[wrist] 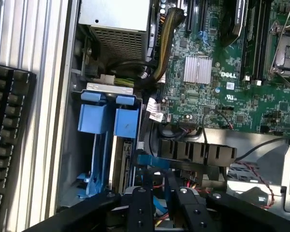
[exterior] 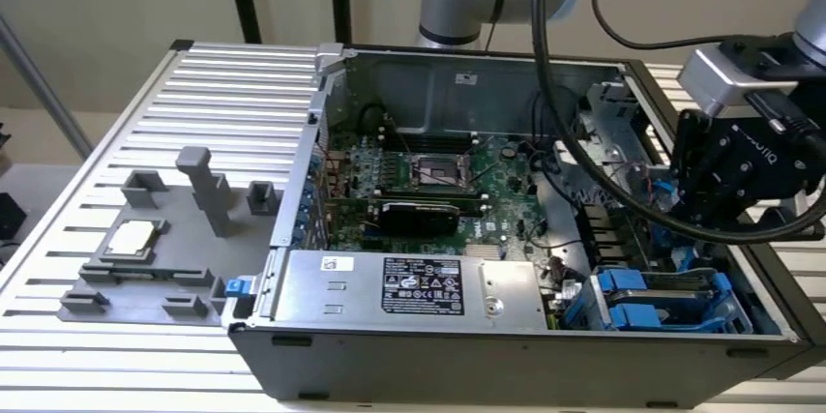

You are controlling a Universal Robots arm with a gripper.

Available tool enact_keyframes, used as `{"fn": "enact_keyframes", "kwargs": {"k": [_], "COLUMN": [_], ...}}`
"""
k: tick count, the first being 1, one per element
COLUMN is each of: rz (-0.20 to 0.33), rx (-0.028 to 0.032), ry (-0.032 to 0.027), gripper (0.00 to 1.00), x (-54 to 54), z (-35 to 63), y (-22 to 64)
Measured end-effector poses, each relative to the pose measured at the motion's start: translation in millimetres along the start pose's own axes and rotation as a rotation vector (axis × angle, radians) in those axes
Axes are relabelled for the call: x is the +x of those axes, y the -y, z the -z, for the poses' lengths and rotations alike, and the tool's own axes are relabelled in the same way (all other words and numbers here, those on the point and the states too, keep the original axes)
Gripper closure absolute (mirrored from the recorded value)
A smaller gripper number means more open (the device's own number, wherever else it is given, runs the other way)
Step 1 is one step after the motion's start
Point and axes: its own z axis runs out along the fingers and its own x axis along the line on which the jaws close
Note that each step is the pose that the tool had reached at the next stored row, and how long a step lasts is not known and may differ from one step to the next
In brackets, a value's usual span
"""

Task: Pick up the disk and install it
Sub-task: 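Insert the first disk wire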

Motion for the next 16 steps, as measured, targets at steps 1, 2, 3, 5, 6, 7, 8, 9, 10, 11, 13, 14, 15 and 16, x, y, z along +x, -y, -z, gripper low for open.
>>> {"fn": "enact_keyframes", "kwargs": {"k": [1,2,3,5,6,7,8,9,10,11,13,14,15,16], "rz": [0.0,0.0,0.0,0.0,0.001,0.001,0.001,0.001,0.001,0.001,0.001,0.001,0.001,0.001], "rx": [0.0,0.0,0.0,0.0001,0.0001,0.0002,0.0002,0.0003,0.0004,0.0005,0.0007,0.0008,0.0009,0.001], "ry": [0.0,0.0001,0.0,0.0006,0.001,0.0016,0.0028,0.0038,0.0053,0.0064,0.0085,0.0095,0.0106,0.012], "gripper": [1.0,1.0,1.0,1.0,1.0,1.0,1.0,1.0,1.0,1.0,1.0,1.0,1.0,1.0], "x": [-0.1,0.1,1.2,6.5,10.0,13.9,17.4,20.5,23.4,26.2,30.7,32.5,34.1,35.5], "z": [-0.2,-0.3,-0.3,-0.4,-0.3,-0.2,-0.2,0.0,0.0,0.0,0.2,0.4,0.5,0.6], "y": [-2.4,-4.5,-6.4,-8.5,-8.8,-9.1,-9.4,-9.6,-9.6,-9.3,-7.5,-6.2,-4.8,-3.2]}}
